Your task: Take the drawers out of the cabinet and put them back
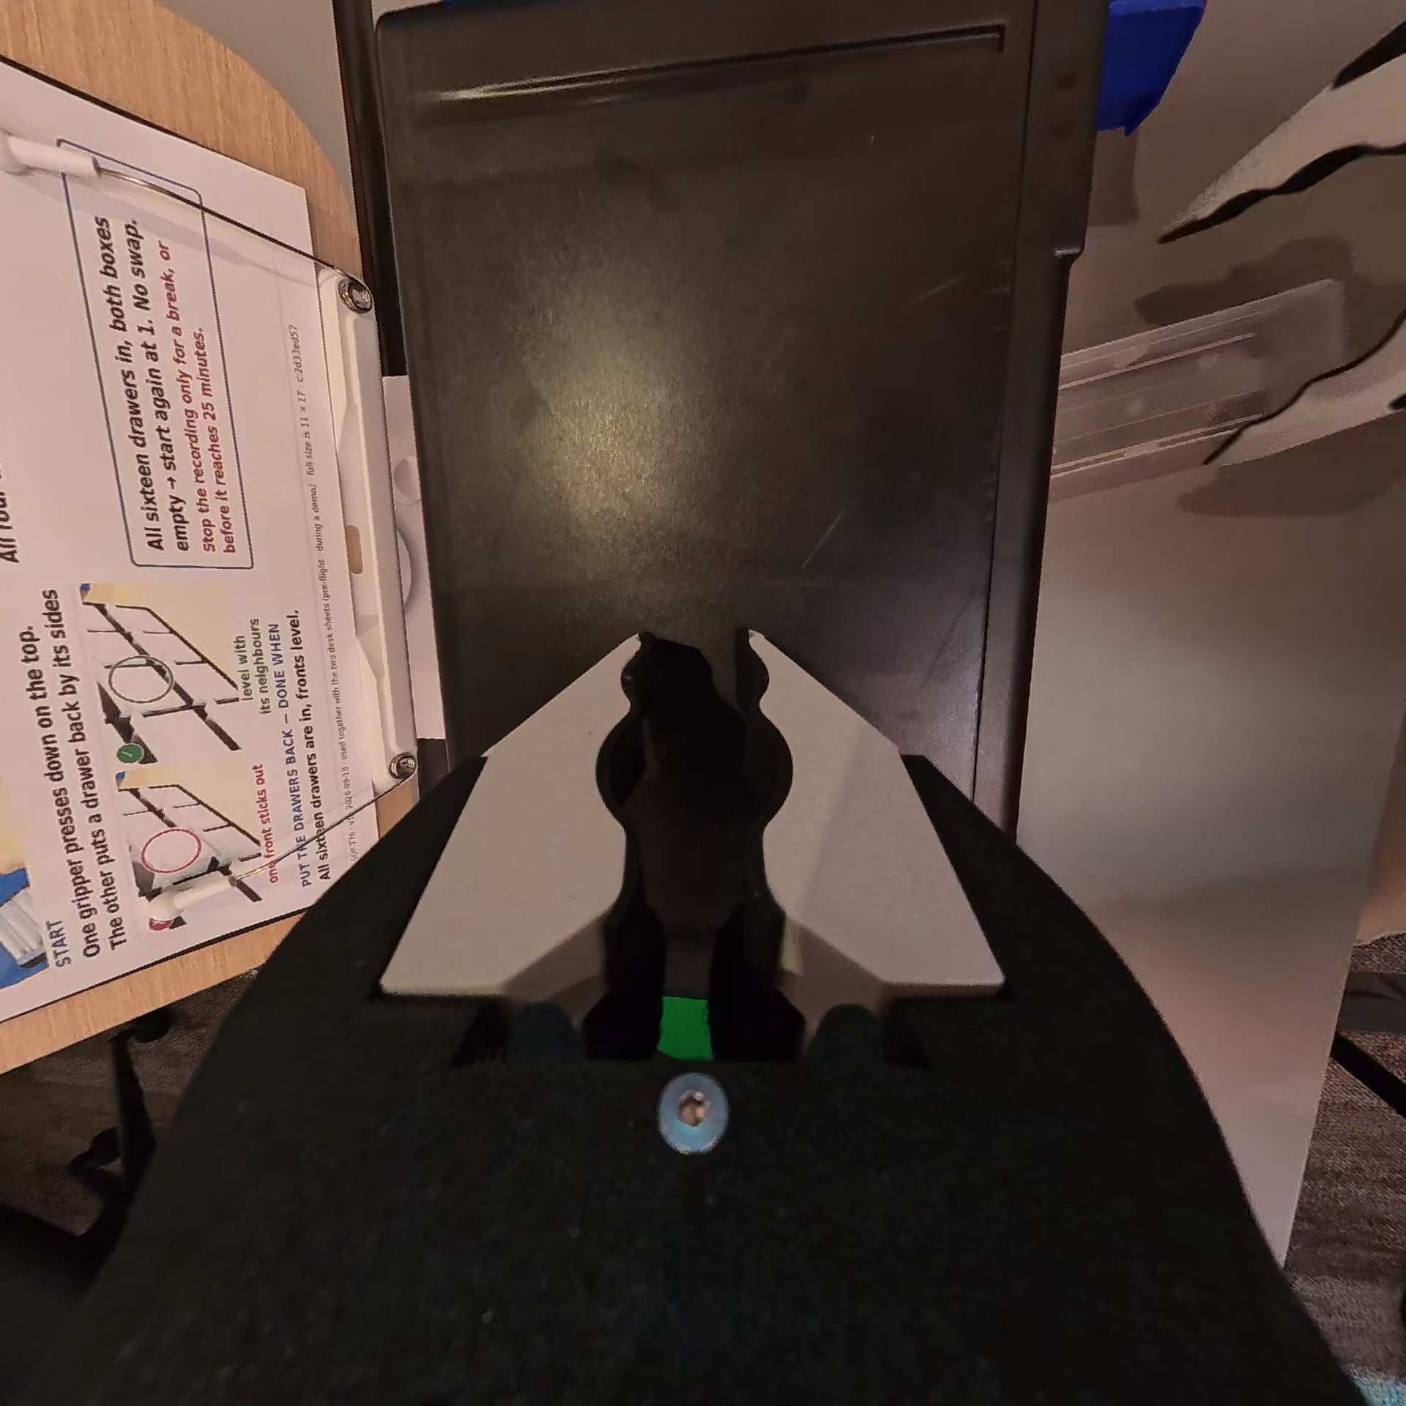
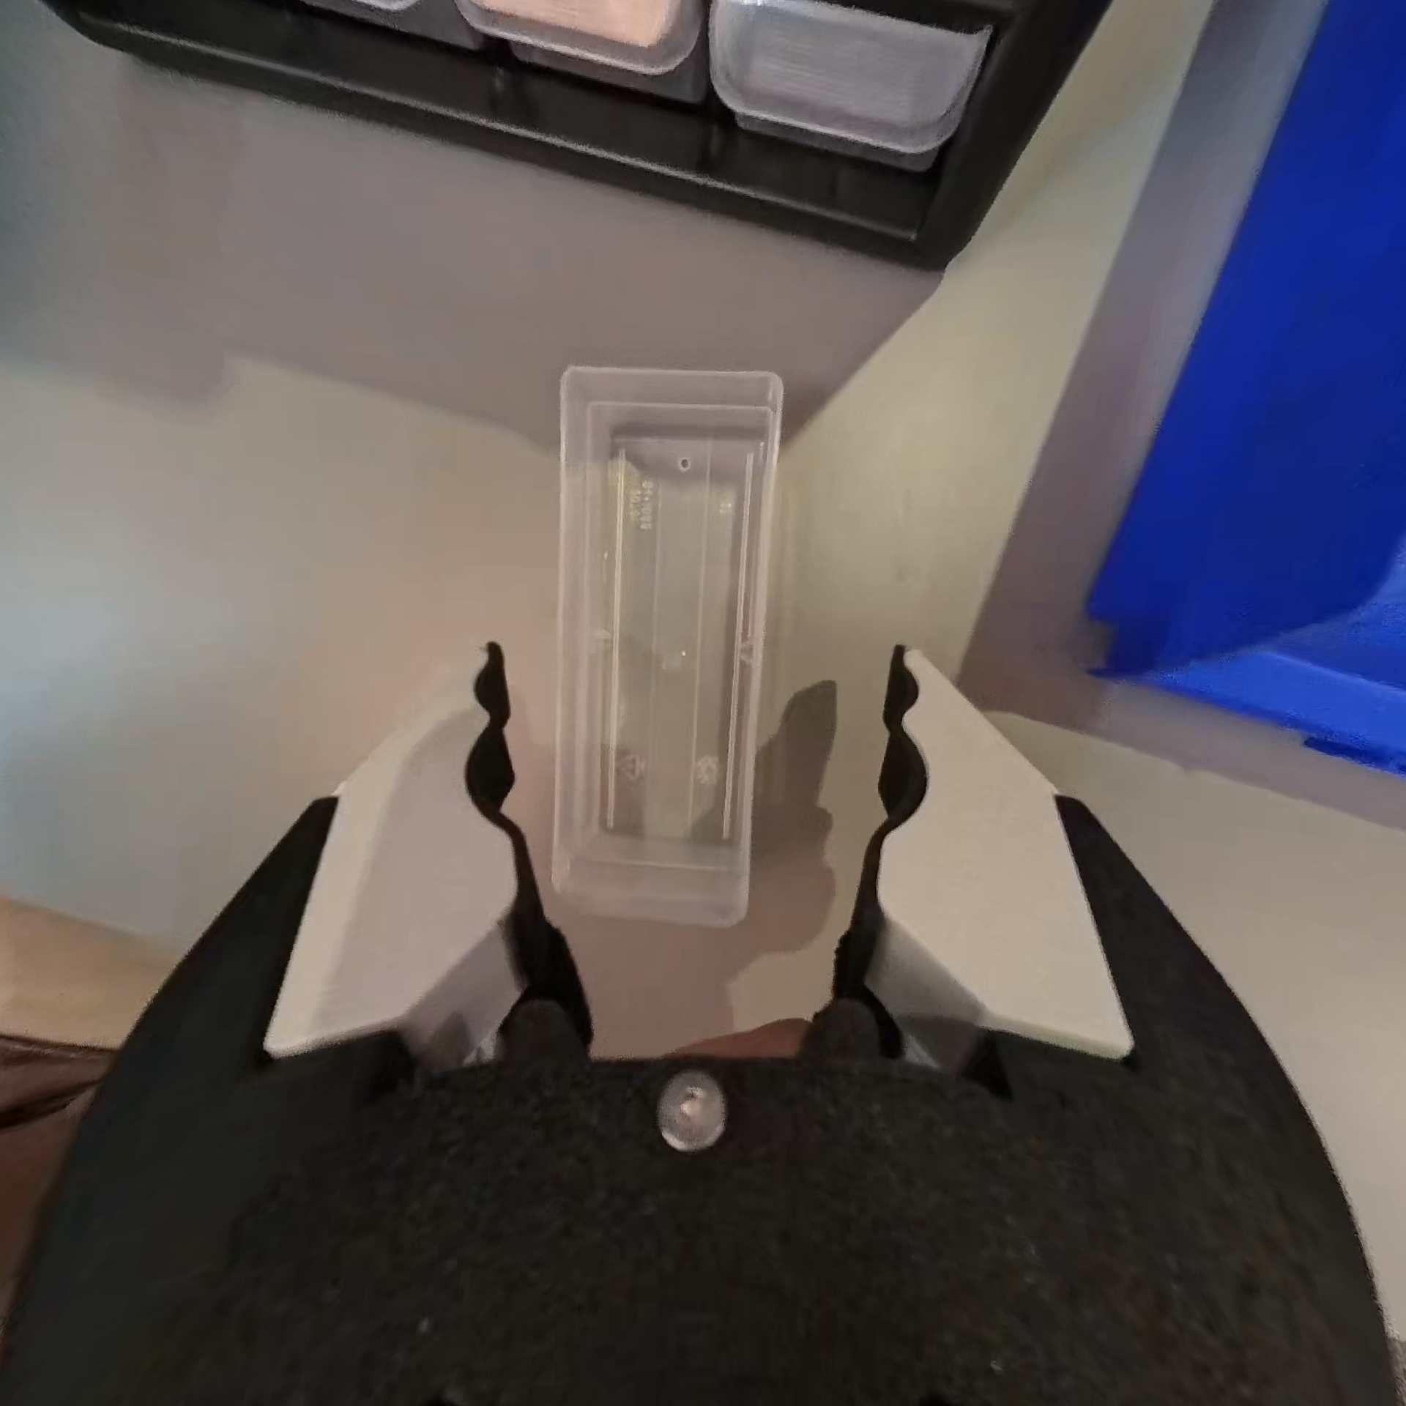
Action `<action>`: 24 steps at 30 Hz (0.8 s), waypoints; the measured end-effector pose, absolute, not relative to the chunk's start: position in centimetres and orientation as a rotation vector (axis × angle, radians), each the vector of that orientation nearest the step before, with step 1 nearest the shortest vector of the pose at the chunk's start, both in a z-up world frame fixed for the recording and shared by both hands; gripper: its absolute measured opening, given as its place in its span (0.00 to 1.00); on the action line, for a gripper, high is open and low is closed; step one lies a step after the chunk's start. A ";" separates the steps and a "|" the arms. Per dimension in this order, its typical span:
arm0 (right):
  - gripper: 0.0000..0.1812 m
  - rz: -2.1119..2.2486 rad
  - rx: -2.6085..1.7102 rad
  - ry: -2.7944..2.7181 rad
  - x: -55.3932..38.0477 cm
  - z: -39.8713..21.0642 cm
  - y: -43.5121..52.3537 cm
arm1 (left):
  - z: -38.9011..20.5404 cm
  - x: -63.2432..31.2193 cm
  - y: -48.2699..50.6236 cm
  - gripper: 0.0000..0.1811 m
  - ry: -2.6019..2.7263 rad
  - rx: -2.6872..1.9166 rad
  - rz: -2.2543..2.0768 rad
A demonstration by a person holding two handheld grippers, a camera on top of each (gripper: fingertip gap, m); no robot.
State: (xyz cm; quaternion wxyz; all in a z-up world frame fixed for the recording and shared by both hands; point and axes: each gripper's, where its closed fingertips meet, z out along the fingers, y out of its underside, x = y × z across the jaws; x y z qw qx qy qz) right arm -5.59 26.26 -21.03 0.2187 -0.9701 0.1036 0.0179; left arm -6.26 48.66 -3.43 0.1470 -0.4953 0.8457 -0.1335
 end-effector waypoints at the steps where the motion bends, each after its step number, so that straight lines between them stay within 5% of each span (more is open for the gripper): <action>1: 0.54 0.061 -2.700 0.292 -5.8 -21.5 26.5 | -3.4 -6.3 48.7 0.10 2.435 -1.423 -0.383; 6: 0.48 0.060 -2.784 0.287 -5.6 -23.5 26.7 | -3.4 -6.3 48.7 0.10 2.435 -1.423 -0.390; 7: 0.34 0.125 -2.774 0.276 -6.2 -23.4 26.8 | -3.4 -6.3 48.7 0.10 2.432 -1.422 -0.393; 8: 0.32 0.112 -2.774 0.278 -5.9 -23.2 26.7 | -3.4 -6.3 48.7 0.10 2.429 -1.421 -0.396; 16: 0.30 0.307 -2.551 0.170 -5.4 -14.9 22.9 | -3.4 -6.3 48.7 0.11 2.424 -1.424 -0.433; 24: 0.30 -0.196 -2.632 -0.576 7.9 -11.7 18.6 | -3.4 -6.3 48.6 0.10 2.429 -1.408 -0.396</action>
